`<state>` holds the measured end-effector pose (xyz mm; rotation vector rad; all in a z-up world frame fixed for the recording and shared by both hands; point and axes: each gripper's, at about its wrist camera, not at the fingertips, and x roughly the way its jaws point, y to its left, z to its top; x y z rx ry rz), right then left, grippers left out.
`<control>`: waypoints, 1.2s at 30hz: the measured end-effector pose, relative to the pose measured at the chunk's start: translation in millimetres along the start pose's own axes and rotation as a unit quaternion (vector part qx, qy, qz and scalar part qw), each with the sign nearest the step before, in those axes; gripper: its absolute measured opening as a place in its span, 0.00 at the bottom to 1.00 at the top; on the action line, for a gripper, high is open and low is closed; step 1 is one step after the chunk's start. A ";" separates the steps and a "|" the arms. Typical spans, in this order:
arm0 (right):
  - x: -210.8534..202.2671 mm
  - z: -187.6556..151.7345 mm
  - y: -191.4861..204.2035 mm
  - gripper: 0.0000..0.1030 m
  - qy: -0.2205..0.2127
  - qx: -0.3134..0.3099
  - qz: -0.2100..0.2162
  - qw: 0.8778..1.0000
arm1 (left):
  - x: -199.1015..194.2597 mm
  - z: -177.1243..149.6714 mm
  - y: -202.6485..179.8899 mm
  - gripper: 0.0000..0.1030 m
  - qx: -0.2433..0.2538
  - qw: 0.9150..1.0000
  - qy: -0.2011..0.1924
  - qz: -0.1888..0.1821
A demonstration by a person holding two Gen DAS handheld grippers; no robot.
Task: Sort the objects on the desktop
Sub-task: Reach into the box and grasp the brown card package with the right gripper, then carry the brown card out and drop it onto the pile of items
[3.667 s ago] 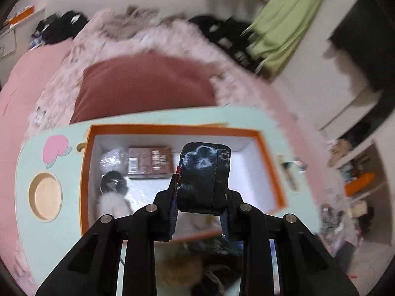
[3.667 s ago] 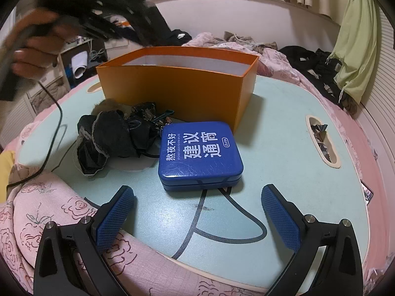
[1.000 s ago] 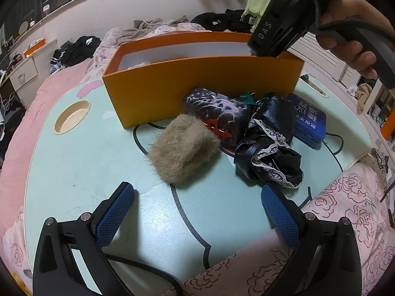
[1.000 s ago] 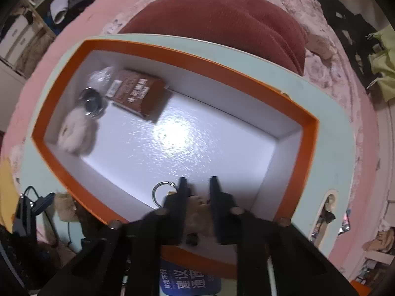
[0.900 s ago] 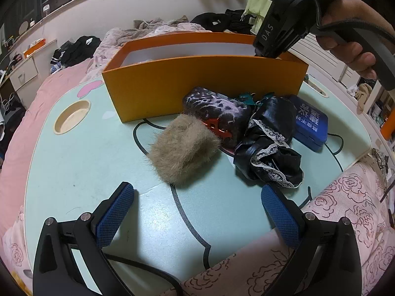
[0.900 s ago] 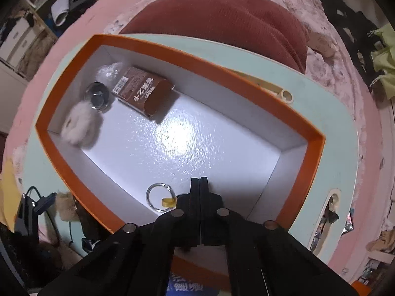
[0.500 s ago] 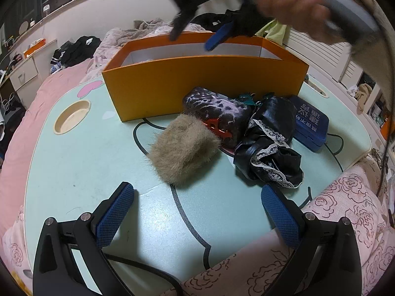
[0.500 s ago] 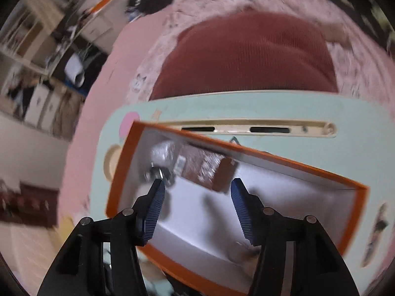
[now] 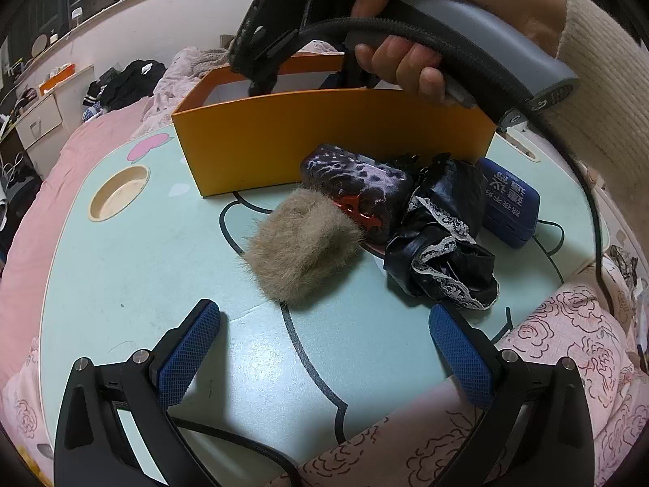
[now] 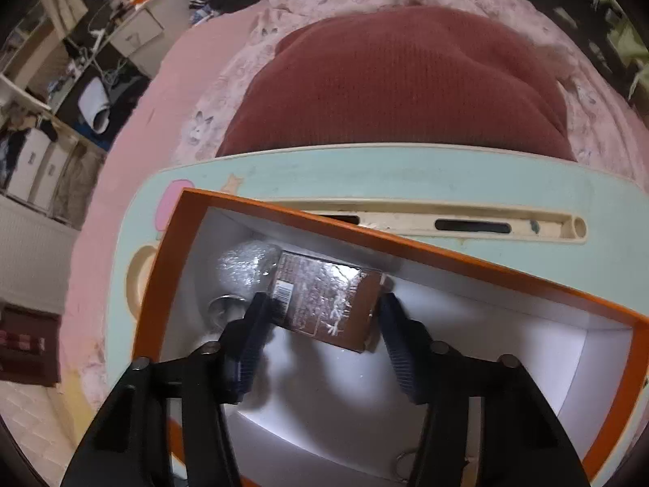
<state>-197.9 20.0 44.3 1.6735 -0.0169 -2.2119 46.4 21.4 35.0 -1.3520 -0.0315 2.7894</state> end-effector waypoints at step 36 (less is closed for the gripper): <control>-120.5 -235.0 -77.1 0.59 -0.190 -0.068 0.086 0.976 | 1.0 -0.1 0.1 1.00 0.001 1.000 0.000 -0.001</control>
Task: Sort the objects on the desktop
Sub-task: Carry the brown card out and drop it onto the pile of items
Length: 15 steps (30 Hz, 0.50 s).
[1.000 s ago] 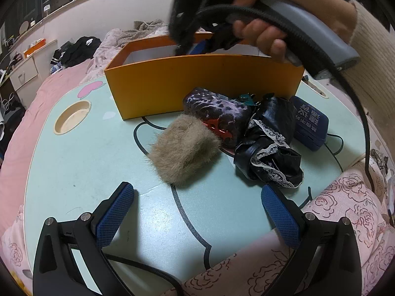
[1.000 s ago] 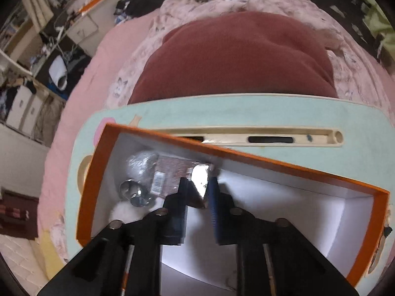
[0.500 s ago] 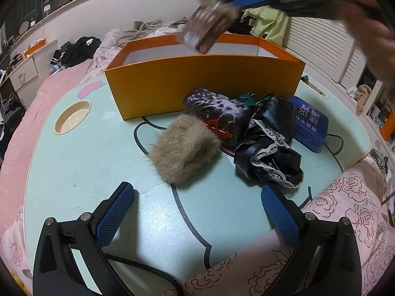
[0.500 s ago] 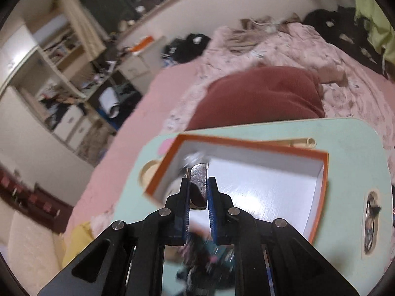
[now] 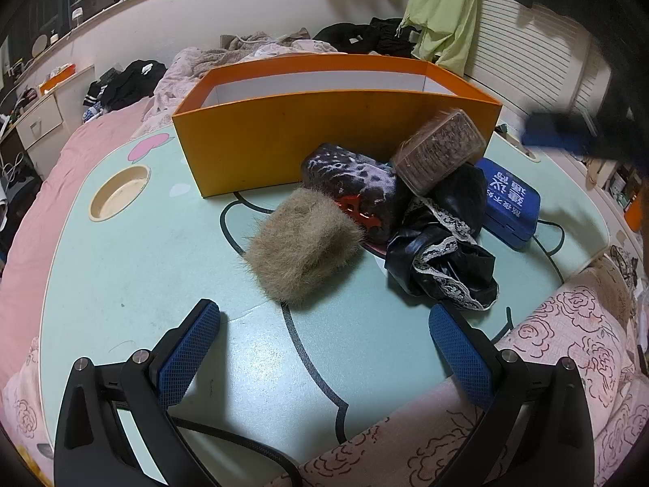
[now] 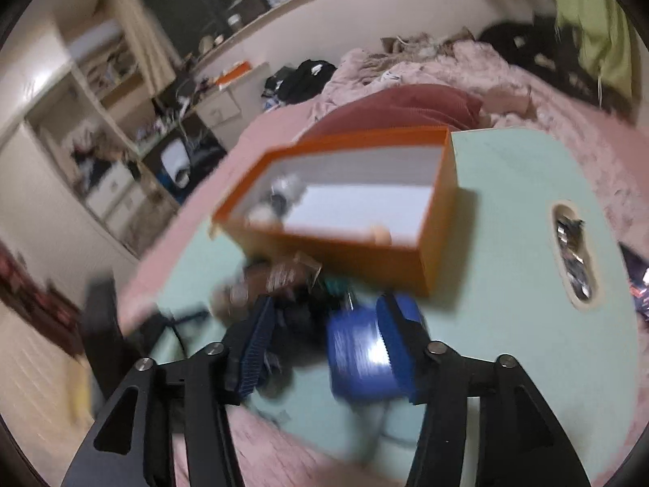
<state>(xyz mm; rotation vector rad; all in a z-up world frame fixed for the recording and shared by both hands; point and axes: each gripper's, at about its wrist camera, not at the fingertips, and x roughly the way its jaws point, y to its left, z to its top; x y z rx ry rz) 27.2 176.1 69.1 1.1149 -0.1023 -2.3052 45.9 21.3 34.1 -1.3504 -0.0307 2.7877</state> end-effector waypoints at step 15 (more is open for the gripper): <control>42.7 -53.4 2.8 0.99 0.002 -0.092 -0.146 0.985 | -1.7 -1.6 -2.3 1.00 0.005 1.000 0.001 -0.002</control>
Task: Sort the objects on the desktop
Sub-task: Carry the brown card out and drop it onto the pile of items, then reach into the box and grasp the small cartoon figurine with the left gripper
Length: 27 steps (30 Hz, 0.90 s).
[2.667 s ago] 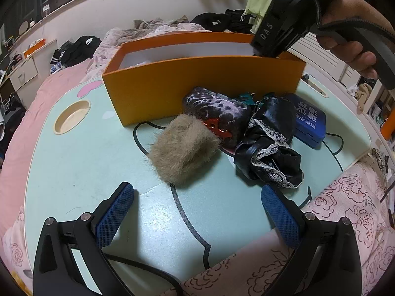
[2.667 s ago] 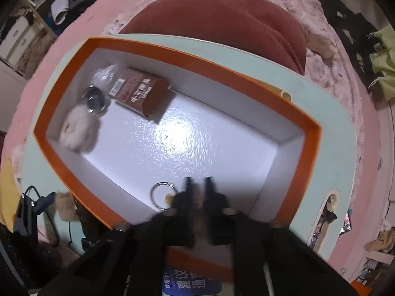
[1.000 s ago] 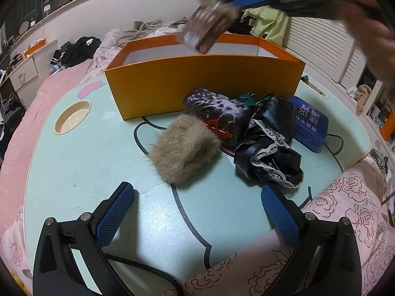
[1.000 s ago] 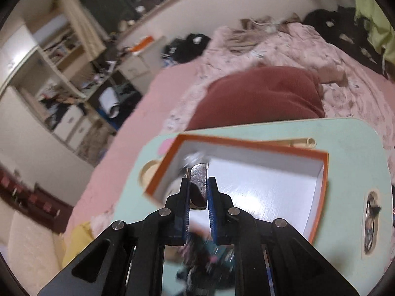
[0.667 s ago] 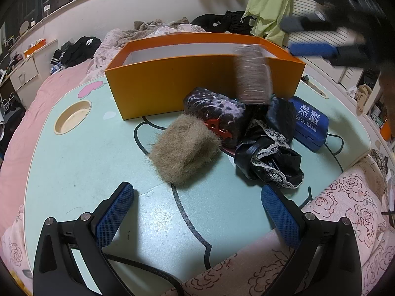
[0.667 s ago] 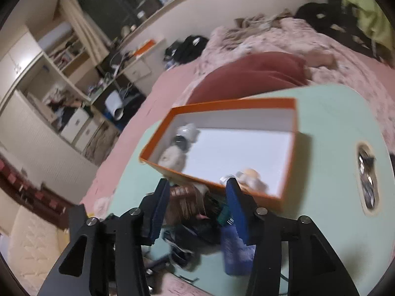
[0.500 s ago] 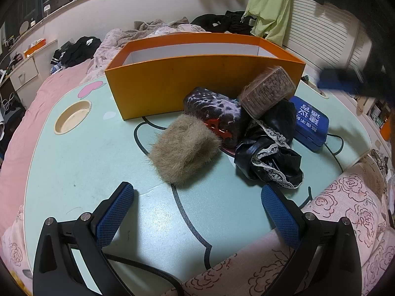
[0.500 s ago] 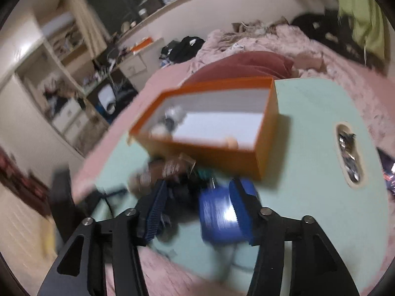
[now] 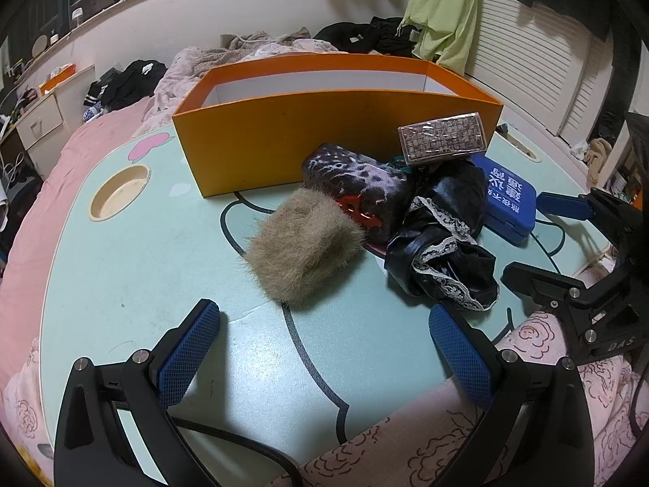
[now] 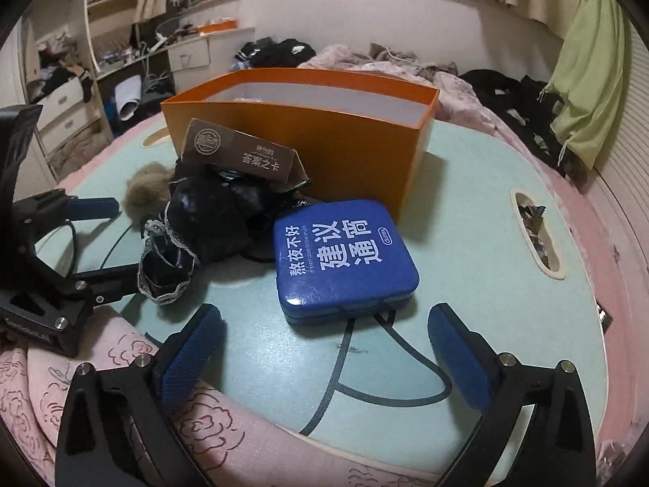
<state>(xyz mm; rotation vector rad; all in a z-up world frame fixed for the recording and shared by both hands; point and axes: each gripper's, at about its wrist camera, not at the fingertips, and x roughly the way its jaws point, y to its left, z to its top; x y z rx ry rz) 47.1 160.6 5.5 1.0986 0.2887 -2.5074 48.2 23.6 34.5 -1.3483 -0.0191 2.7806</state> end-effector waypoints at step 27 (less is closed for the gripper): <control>0.1 -0.3 -2.5 1.00 -0.001 0.000 0.001 1.000 | -3.4 7.8 9.8 1.00 -0.036 0.999 0.024 -0.019</control>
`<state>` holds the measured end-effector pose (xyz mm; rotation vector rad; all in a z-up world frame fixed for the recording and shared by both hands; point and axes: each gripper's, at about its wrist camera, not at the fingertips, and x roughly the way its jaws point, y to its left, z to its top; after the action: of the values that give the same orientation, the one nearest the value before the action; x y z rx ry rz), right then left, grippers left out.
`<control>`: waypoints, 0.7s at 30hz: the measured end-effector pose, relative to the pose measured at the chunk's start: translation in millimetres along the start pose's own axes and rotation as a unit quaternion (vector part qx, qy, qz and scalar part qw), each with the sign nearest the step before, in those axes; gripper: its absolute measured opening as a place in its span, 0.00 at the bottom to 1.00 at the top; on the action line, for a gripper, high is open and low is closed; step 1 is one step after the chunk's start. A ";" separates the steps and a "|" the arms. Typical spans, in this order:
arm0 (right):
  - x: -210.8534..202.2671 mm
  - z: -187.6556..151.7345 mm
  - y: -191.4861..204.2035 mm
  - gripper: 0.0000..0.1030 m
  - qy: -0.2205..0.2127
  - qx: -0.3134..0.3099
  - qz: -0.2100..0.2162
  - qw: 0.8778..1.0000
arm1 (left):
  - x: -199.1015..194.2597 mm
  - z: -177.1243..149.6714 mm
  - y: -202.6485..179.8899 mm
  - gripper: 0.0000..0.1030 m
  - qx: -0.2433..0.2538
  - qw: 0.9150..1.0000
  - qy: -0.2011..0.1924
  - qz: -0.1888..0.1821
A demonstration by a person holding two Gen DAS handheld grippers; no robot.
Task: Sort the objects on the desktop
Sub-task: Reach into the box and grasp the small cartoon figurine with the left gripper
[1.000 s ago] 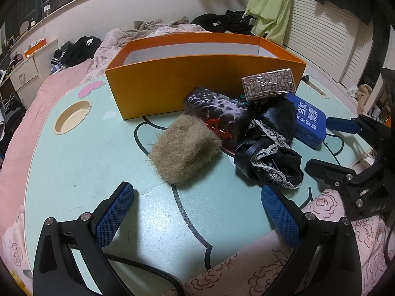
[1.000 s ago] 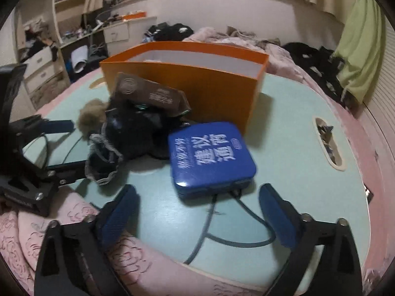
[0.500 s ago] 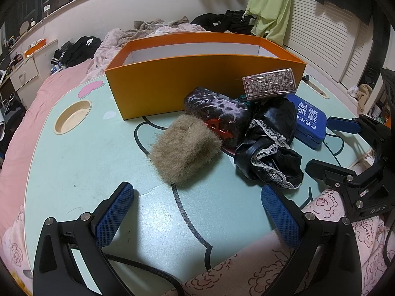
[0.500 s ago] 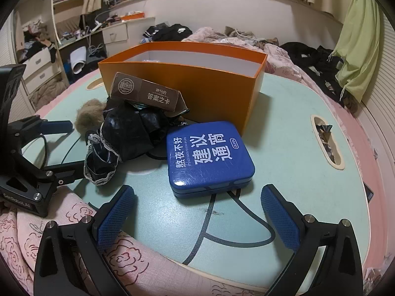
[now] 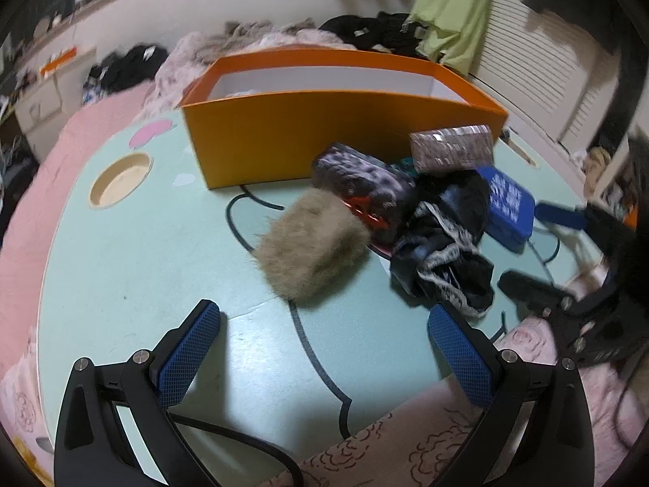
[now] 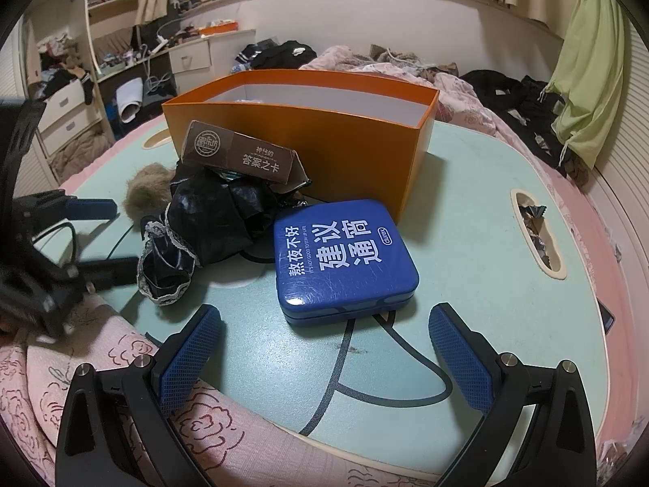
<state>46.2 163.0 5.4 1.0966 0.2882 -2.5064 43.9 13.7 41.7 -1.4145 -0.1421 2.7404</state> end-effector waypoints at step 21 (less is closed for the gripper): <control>-0.6 7.1 2.2 0.99 -0.003 0.000 0.001 1.000 | 79.6 189.3 -60.0 0.67 -0.034 0.957 0.254 -0.136</control>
<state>42.8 158.8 10.5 1.0876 0.2842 -2.5074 -156.2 69.8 92.7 -1.8996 -0.3746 2.0985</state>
